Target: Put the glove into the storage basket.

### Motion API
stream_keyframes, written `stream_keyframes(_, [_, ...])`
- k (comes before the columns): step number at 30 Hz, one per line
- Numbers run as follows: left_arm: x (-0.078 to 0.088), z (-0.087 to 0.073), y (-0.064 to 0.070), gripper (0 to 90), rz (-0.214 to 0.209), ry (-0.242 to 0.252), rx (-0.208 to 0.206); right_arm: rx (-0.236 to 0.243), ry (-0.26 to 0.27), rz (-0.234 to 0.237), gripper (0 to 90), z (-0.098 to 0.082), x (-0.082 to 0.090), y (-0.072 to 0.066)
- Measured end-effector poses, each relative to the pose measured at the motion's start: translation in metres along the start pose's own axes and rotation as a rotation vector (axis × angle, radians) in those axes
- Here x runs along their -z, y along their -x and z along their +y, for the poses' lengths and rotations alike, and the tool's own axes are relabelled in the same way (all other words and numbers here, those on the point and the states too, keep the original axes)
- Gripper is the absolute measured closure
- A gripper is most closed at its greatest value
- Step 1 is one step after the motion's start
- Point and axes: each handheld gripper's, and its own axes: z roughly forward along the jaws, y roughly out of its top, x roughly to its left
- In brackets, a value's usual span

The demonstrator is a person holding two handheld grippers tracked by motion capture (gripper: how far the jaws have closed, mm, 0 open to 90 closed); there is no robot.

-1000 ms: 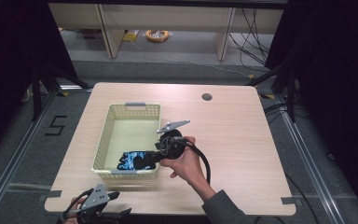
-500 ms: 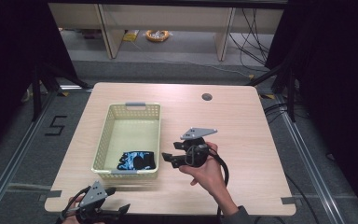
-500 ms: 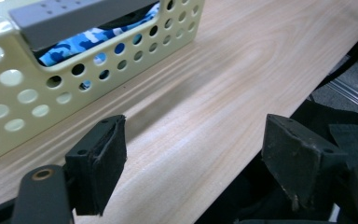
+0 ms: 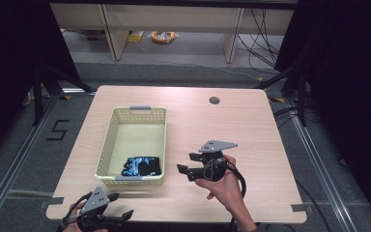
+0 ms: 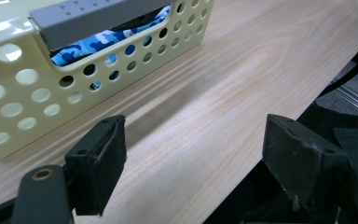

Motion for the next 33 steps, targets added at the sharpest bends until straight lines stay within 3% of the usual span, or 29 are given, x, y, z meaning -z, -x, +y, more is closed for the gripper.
stream_keyframes(1, [0.002, 0.000, -0.002, 21.4, -0.001, -0.023, -0.019, 0.007, 0.007, 0.011, 36.9, 0.000, 0.000, 0.002])
stream_keyframes(2, [0.001, 0.000, -0.002, 21.3, 0.002, -0.027, -0.001, 0.006, 0.003, 0.014, 36.7, -0.002, 0.000, 0.002])
stream_keyframes(4, [0.001, -0.001, -0.001, 21.2, -0.001, -0.017, 0.010, 0.018, 0.005, -0.003, 36.5, -0.003, 0.001, 0.003])
stream_keyframes(5, [0.001, 0.000, -0.002, 21.2, -0.002, -0.018, -0.001, -0.009, 0.006, 0.019, 35.9, -0.007, 0.002, 0.001])
stream_keyframes(6, [0.000, 0.000, -0.002, 21.2, -0.002, -0.013, 0.005, 0.009, 0.011, 0.026, 35.5, -0.009, 0.002, 0.004])
stream_keyframes(7, [-0.001, -0.001, -0.002, 21.1, 0.006, -0.002, 0.009, -0.020, 0.004, 0.026, 35.1, -0.010, 0.003, 0.001])
stream_keyframes(8, [-0.001, -0.001, -0.002, 21.1, 0.003, -0.001, 0.007, 0.007, 0.010, 0.026, 35.1, -0.012, 0.002, 0.004])
stream_keyframes(10, [0.000, -0.001, -0.002, 21.1, 0.001, -0.008, 0.006, -0.011, 0.003, 0.024, 34.9, -0.015, 0.003, 0.004])
stream_keyframes(12, [0.001, -0.001, -0.004, 21.0, -0.001, -0.028, -0.016, -0.003, -0.005, 0.016, 34.5, -0.019, 0.005, 0.006])
stream_keyframes(13, [0.000, -0.001, -0.003, 21.1, 0.000, -0.017, -0.002, 0.000, -0.006, 0.005, 34.0, -0.024, 0.006, 0.008])
stream_keyframes(14, [0.000, -0.001, -0.003, 21.0, -0.001, -0.014, 0.003, -0.035, -0.003, 0.019, 33.6, -0.026, 0.006, 0.006])
stream_keyframes(15, [0.000, -0.001, -0.003, 21.0, -0.003, -0.012, 0.008, -0.011, -0.006, 0.018, 33.4, -0.028, 0.006, 0.009])
stream_keyframes(17, [0.000, -0.002, -0.003, 20.9, -0.008, -0.019, 0.027, -0.034, -0.016, 0.017, 33.0, -0.033, 0.009, 0.009])
stream_keyframes(18, [0.000, -0.001, -0.005, 20.9, -0.001, -0.023, 0.000, -0.017, -0.006, 0.018, 32.4, -0.035, 0.009, 0.012])
stream_keyframes(19, [0.000, -0.001, -0.005, 20.9, -0.001, -0.023, 0.000, -0.017, -0.006, 0.018, 32.4, -0.035, 0.009, 0.012])
stream_keyframes(20, [-0.001, -0.002, -0.006, 20.9, 0.016, -0.017, -0.016, -0.035, -0.010, 0.022, 31.2, -0.037, 0.010, 0.012])
stream_keyframes(21, [0.000, -0.001, -0.006, 20.8, 0.000, -0.033, -0.015, -0.048, -0.013, 0.020, 29.6, -0.040, 0.011, 0.012])
stream_keyframes(22, [-0.001, -0.002, -0.004, 20.8, -0.003, -0.018, 0.010, -0.066, -0.013, 0.013, 29.0, -0.042, 0.013, 0.011])
stream_keyframes(23, [0.000, -0.002, -0.006, 20.8, 0.003, -0.028, -0.012, -0.019, -0.003, 0.006, 28.1, -0.044, 0.013, 0.015])
stream_keyframes(25, [-0.001, -0.002, -0.004, 20.7, 0.000, -0.015, 0.010, -0.040, -0.001, 0.013, 26.7, -0.048, 0.014, 0.016])
stream_keyframes(28, [-0.001, -0.002, -0.004, 20.3, 0.006, -0.038, 0.007, -0.058, -0.002, 0.013, 24.9, -0.057, 0.016, 0.015])
stream_keyframes(29, [-0.001, -0.002, -0.005, 20.3, 0.003, -0.037, -0.013, -0.058, -0.002, 0.013, 24.9, -0.057, 0.016, 0.015])
stream_keyframes(30, [-0.001, -0.002, -0.003, 20.0, 0.000, -0.023, 0.002, -0.030, 0.010, 0.012, 24.3, -0.059, 0.016, 0.018])
stream_keyframes(31, [-0.002, -0.003, -0.003, 19.2, 0.013, -0.015, 0.000, -0.060, 0.006, 0.013, 23.8, -0.061, 0.018, 0.016])
stream_keyframes(33, [-0.002, -0.002, -0.005, 16.6, 0.022, -0.023, -0.005, -0.058, 0.005, 0.010, 22.7, -0.066, 0.022, 0.015])
